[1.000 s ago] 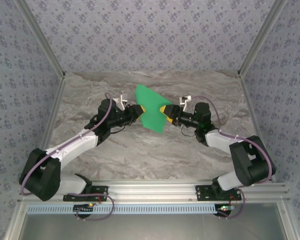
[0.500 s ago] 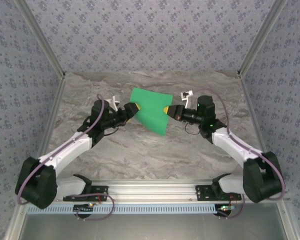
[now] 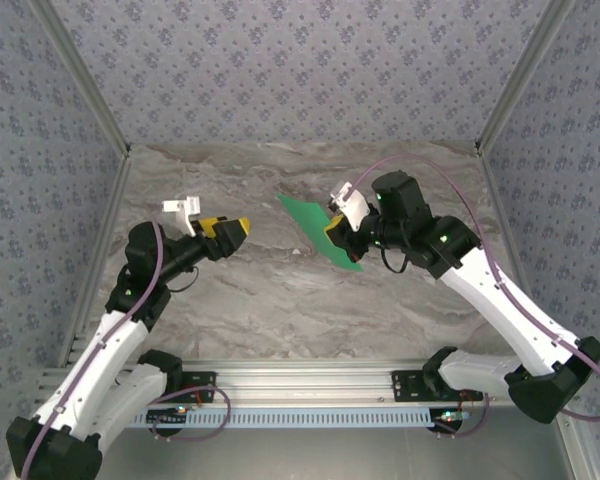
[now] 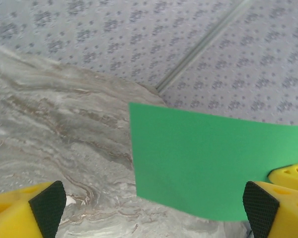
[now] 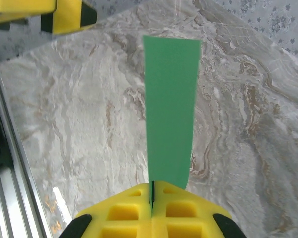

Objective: Fold a paper plane with a square sheet of paper (fold left side to right side)
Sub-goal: Place a square sheet of paper at the center of the table.

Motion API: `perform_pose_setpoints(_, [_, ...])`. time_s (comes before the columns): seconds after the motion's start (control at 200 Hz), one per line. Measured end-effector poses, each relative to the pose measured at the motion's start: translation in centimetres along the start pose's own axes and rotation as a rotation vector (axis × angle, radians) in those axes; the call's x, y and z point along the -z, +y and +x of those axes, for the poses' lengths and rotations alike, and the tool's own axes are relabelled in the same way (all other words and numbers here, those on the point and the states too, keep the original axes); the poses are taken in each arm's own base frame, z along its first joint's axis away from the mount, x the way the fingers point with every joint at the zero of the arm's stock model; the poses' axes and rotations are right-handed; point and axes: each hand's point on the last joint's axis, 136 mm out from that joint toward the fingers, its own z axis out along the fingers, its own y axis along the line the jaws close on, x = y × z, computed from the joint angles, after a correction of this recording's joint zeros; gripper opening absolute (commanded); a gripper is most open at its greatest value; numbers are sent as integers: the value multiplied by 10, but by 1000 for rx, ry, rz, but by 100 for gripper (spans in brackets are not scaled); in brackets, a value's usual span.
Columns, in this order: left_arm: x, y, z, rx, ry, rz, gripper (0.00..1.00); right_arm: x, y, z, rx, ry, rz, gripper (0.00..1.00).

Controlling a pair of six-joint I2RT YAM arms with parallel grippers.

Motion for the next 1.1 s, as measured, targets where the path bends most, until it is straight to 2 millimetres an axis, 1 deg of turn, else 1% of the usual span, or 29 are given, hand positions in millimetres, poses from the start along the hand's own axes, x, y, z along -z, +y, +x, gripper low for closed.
perform_pose_setpoints(0.08, [1,-8,0,-36,4,42,95,8,9,-7,62,-9,-7,0])
perform_pose_setpoints(0.18, [2,-19,0,-69,6,98,95,23,20,-17,105,-55,-22,0])
perform_pose_setpoints(0.3, [3,-32,-2,-105,1,163,96,49,33,-31,133,-146,-51,0])
perform_pose_setpoints(0.435, [5,-53,-2,-146,-2,251,96,78,50,-48,167,-263,-109,0])
perform_pose_setpoints(0.53, [6,-70,1,-172,4,317,94,88,59,-57,165,-318,-153,0])
perform_pose_setpoints(0.595, [7,-82,5,-186,14,364,91,91,61,-63,156,-349,-179,0])
perform_pose_setpoints(0.665, [7,-94,11,-202,32,413,81,91,61,-67,133,-374,-205,0])
perform_pose_setpoints(0.735, [7,-104,15,-218,47,452,64,90,58,-69,101,-389,-220,0])
perform_pose_setpoints(0.755, [7,-106,16,-225,49,460,59,89,56,-69,91,-393,-221,1])
perform_pose_setpoints(0.834, [7,-109,15,-228,48,470,38,88,49,-69,48,-405,-221,1])
perform_pose_setpoints(0.904, [8,-110,14,-234,42,470,24,86,40,-68,2,-412,-215,1])
perform_pose_setpoints(0.979, [7,-109,12,-240,34,466,15,84,28,-64,-50,-410,-200,1])
perform_pose_setpoints(1.059, [5,-108,12,-236,32,463,9,81,20,-59,-101,-401,-193,2])
perform_pose_setpoints(1.104, [2,-106,13,-222,40,456,7,79,16,-56,-126,-393,-193,3])
